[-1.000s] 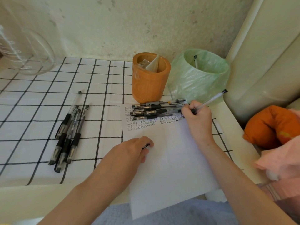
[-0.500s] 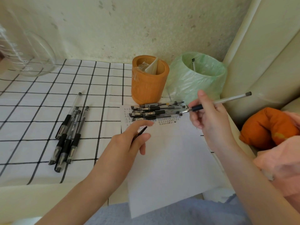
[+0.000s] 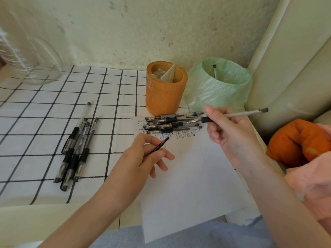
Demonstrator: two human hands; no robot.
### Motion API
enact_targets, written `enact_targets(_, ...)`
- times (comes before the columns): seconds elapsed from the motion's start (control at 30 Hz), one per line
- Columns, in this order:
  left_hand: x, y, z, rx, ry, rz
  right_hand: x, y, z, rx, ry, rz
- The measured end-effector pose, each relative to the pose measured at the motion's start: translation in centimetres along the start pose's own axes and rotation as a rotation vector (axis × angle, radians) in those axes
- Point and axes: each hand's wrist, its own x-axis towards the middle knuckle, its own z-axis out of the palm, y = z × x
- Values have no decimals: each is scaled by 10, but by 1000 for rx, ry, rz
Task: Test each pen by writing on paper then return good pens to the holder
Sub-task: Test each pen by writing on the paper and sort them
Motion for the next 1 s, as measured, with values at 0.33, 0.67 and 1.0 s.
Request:
enact_targets(0.33, 5, 6, -6, -149, 133, 9, -2, 1, -1, 60, -78, 22)
enact_targets(0.67, 6, 7, -8, -311, 118, -68, -6, 0, 6, -35, -87, -28)
enact_targets(1.0, 5, 7, -6, -295, 101, -72, -8, 4, 17, -58, -92, -8)
